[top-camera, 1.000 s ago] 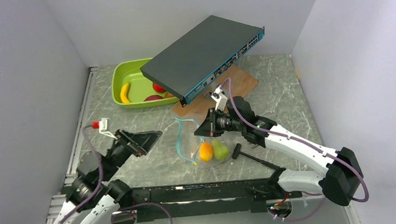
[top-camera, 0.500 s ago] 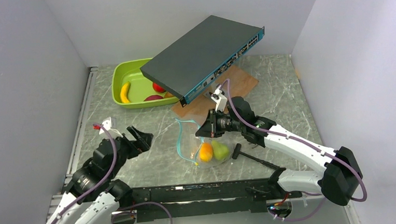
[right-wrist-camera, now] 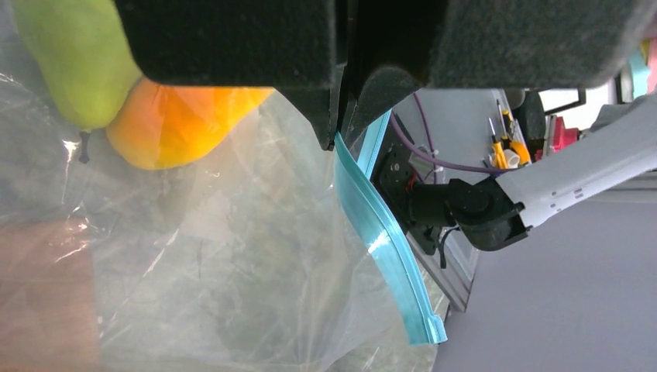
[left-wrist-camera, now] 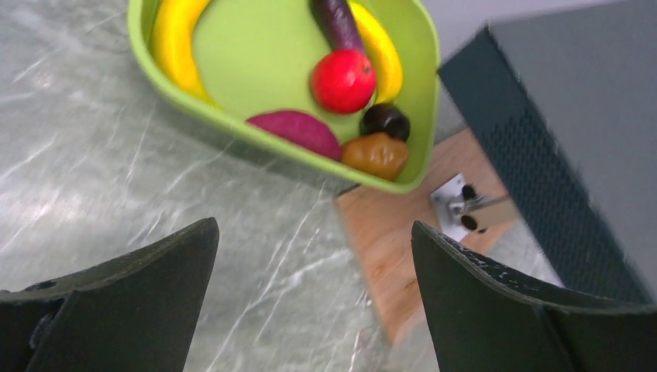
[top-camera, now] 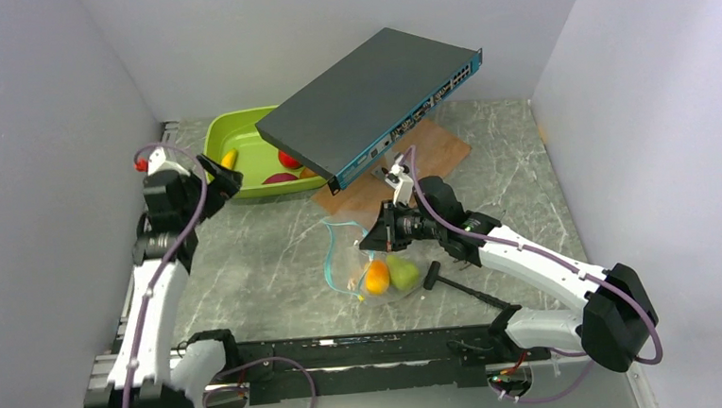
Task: Place the food in the zip-top bag and seal the zipper
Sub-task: Pick up the fake fruit from the bin.
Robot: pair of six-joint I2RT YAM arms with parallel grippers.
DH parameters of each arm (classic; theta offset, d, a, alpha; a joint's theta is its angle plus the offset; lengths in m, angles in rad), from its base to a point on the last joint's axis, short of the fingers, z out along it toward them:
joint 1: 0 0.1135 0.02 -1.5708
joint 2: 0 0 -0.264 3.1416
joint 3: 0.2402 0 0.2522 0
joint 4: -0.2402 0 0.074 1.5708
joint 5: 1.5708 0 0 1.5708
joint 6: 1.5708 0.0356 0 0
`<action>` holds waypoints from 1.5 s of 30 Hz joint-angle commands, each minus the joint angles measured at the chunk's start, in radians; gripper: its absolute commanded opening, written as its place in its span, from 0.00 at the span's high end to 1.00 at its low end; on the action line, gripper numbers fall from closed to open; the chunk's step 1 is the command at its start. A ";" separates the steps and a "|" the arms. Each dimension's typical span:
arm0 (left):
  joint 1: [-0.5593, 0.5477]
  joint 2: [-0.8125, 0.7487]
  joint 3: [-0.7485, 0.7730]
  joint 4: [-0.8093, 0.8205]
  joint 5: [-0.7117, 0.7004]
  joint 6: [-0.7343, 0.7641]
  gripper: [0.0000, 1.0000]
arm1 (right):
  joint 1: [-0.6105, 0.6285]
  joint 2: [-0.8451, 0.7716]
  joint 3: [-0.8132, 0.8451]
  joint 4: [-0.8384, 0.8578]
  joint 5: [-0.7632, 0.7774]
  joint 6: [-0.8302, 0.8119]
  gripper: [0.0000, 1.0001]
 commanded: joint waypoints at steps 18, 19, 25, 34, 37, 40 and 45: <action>0.175 1.251 0.890 0.325 0.622 -0.120 0.04 | 0.012 0.036 0.031 0.022 0.024 -0.024 1.00; 0.162 1.285 0.924 0.299 0.609 -0.100 0.04 | 0.013 0.038 0.030 0.022 0.026 -0.024 1.00; 0.107 1.397 0.941 0.351 0.609 -0.104 0.02 | 0.013 0.037 0.031 0.016 0.030 -0.027 1.00; 0.043 1.450 0.939 0.328 0.631 -0.023 0.00 | 0.016 0.026 0.023 0.018 0.034 -0.025 1.00; 0.029 1.456 0.925 0.299 0.616 -0.002 0.00 | 0.016 0.022 0.018 0.021 0.035 -0.025 1.00; 0.021 1.472 0.925 0.273 0.606 0.006 0.00 | 0.020 0.018 0.012 0.026 0.033 -0.022 1.00; 0.017 1.474 0.890 0.288 0.653 -0.032 0.06 | 0.022 0.011 0.015 0.019 0.037 -0.023 1.00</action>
